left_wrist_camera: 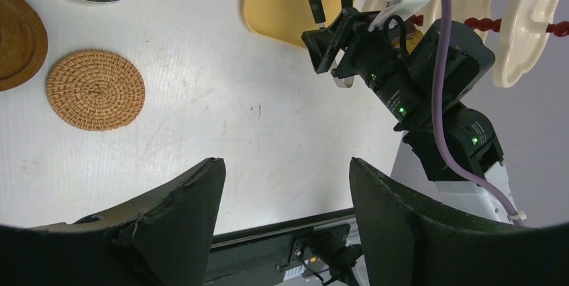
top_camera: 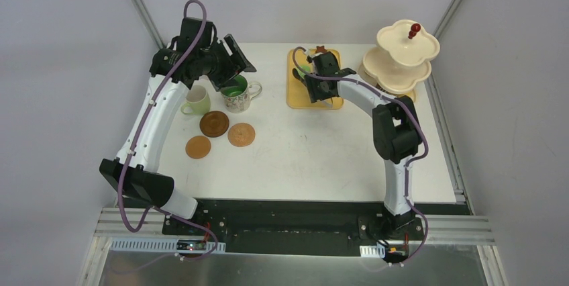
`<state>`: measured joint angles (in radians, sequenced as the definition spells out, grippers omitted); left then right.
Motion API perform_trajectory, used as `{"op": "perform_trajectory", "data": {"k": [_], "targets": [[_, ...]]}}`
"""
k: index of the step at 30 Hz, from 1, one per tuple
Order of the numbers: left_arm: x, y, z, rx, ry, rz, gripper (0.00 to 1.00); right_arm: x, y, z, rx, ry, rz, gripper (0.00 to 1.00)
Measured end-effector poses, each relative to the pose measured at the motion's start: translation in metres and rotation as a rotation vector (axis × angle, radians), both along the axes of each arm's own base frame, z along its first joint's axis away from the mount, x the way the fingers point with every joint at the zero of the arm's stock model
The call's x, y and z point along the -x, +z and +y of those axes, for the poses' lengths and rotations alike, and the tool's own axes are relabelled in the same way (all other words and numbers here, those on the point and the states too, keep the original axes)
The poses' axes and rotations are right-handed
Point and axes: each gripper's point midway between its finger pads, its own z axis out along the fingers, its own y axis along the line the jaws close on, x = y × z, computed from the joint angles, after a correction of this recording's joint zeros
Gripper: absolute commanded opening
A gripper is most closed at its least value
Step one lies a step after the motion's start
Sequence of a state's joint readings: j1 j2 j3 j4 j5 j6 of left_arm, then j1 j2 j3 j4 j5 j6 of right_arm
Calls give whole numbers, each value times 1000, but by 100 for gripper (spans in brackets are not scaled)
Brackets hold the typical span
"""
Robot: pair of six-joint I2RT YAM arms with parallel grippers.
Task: Serve the afternoon tea
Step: Pick up the desert from the tray.
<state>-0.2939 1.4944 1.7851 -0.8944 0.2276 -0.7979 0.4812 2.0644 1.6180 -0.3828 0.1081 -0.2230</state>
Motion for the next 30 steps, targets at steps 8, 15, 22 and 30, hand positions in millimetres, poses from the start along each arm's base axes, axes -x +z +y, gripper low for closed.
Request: {"op": "perform_trajectory", "data": {"k": [8,15,22,30], "targets": [[-1,0,3,6,6,2,70,-6,-16,0,28,7,23,60],[-2,1,5,17,2,6,70,-12,-18,0,35,3,33,59],[-3,-2,9,18,12,13,70,-22,-24,-2,43,-8,49,59],[-1,-4,7,27,-1,25,70,-26,-36,-5,66,-12,96,58]]}}
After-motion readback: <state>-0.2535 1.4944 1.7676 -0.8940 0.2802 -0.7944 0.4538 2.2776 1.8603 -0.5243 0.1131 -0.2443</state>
